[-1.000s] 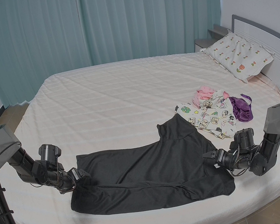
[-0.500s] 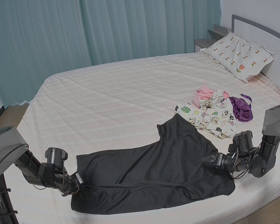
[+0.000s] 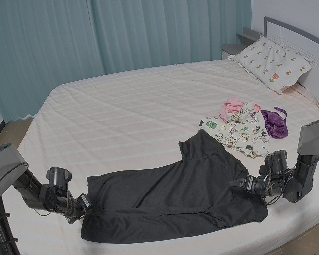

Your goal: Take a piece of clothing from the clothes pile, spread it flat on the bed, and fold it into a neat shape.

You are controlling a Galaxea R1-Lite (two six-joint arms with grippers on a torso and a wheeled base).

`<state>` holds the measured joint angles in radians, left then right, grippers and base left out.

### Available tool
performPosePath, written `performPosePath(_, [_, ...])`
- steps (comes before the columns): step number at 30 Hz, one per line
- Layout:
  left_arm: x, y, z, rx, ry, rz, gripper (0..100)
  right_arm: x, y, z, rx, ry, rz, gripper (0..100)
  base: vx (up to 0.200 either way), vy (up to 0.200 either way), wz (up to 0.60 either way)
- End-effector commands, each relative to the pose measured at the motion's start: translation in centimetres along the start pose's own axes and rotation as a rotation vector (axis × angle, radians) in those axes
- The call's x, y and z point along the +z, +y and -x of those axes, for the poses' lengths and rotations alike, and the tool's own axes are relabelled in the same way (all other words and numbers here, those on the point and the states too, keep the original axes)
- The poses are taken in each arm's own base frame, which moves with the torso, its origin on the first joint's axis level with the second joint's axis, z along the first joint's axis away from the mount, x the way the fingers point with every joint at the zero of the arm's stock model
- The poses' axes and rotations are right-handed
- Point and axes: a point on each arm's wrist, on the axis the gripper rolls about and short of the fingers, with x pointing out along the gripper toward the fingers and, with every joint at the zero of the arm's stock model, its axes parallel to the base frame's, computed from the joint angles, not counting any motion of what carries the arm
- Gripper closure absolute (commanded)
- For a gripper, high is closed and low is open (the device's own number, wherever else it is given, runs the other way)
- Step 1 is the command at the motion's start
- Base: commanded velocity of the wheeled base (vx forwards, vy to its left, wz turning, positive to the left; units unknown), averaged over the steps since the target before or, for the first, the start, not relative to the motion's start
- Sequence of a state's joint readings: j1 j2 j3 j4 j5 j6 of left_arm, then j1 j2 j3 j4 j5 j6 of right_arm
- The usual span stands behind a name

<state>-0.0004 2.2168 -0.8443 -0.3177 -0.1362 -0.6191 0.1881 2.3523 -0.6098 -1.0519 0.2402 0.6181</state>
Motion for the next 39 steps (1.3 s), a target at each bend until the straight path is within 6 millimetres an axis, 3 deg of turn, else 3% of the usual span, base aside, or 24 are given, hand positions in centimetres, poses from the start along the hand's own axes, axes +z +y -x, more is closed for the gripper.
performPosePath(1, [0.7,0.1,0.9,-0.033,-0.007,0.016,100,-0.1,-0.2,-0.1,0.014,0.016,0.004,0,0.000,0.000,0.00])
performPosePath(19, [0.9,0.3,1.5,-0.075,0.040,0.039,100,-0.7,-1.1,-0.4,-0.006,0.083,0.172,0,0.000,0.000,0.00])
performPosePath(26, [0.9,0.4,1.2,-0.071,0.045,0.040,100,-0.5,-0.6,1.4,0.026,0.091,0.170,0,0.000,0.000,0.00])
performPosePath(39, [0.9,0.4,1.2,-0.071,0.045,0.040,100,-1.3,-1.1,0.4,0.024,0.126,0.190,0,0.000,0.000,0.00])
